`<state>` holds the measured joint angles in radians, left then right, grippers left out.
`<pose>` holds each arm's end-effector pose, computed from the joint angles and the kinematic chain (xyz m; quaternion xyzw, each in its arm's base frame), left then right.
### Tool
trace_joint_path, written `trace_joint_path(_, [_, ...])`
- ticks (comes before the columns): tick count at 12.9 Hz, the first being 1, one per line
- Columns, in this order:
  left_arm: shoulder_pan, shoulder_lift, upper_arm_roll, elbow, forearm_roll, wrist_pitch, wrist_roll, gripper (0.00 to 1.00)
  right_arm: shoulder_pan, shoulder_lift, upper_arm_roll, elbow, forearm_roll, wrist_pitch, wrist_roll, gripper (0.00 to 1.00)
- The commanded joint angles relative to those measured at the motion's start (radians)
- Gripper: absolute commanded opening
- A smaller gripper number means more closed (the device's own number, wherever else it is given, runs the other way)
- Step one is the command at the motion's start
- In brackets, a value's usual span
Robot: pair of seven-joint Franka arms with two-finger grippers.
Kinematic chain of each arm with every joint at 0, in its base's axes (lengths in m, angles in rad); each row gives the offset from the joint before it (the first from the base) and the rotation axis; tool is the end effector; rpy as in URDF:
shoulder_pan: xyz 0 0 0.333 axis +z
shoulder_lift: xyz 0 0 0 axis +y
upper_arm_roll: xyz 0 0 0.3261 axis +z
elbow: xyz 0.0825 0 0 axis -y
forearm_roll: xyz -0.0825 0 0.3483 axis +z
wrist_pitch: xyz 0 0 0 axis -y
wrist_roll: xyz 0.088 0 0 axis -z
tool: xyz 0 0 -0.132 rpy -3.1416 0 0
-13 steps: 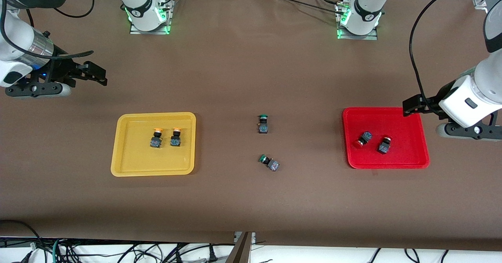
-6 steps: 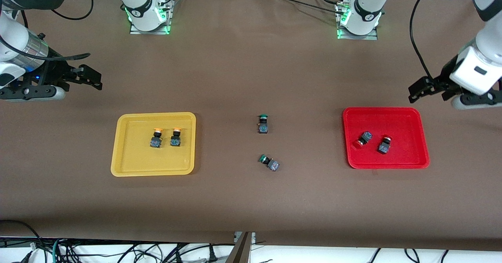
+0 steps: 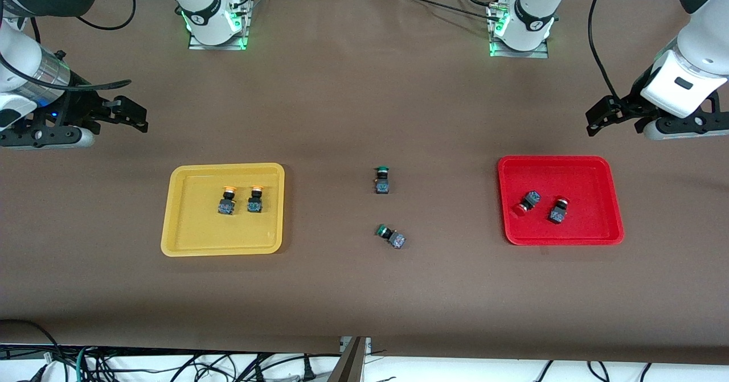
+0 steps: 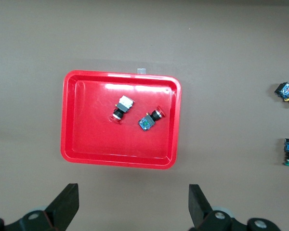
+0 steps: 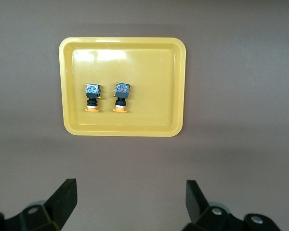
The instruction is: Place red and yellow buttons in trays
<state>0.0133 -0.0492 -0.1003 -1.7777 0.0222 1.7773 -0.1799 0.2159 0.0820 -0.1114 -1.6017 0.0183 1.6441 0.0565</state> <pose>0.5159 -0.0436 0.5619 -0.9986 -0.0444 -0.0258 0.0100 0.5434 0.0616 0.5589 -0.9995 -0.0232 0.0198 0.0030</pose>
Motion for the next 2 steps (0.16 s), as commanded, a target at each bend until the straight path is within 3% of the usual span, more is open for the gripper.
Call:
trace_joint_path(1, [-0.033, -0.011, 0.031, 0.006, -0.016, -0.027, -0.003, 1.00, -0.010, 0.009, 0.015, 0.025, -0.014, -0.017, -0.006, 1.00])
trace_joint_path(2, [-0.044, -0.011, 0.042, 0.006, -0.016, -0.029, -0.001, 1.00, -0.012, 0.009, 0.015, 0.025, -0.014, -0.017, 0.002, 1.00])
